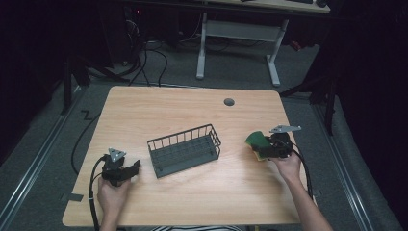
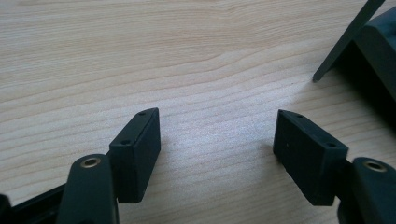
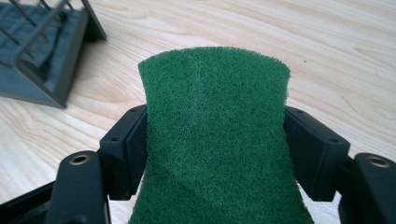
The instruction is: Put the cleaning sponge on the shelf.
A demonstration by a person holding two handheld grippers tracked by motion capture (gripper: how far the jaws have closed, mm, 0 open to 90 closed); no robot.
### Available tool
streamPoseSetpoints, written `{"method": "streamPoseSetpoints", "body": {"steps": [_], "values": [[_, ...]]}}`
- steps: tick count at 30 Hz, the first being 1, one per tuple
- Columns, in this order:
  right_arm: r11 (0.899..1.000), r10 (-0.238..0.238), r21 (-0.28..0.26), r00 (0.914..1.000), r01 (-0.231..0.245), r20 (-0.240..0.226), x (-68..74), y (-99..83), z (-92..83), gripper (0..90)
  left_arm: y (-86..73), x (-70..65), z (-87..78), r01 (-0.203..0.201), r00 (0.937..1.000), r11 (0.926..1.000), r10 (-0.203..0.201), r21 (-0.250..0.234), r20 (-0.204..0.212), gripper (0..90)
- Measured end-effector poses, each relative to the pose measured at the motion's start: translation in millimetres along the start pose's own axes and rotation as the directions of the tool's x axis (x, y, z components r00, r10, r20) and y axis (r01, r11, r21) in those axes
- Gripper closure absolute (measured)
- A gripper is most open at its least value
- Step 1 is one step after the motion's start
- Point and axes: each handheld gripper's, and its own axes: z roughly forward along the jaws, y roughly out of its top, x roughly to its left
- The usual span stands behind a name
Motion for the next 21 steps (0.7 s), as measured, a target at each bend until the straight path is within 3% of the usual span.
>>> {"method": "streamPoseSetpoints", "body": {"steps": [11, 21], "values": [[0.999, 0.030, -0.024, 0.9991, -0.030, -0.032, 5.2, 4.5, -11.8, 29.5, 0.0, 0.0, 0.0, 0.000, 1.0000, 1.0000, 0.000, 0.000, 0.000, 32.5], [0.999, -0.019, -0.039, 0.9988, 0.017, -0.045, 22.0, 21.7, -17.6, 29.4, 0.0, 0.0, 0.0, 0.000, 1.0000, 1.0000, 0.000, 0.000, 0.001, 32.4]]}}
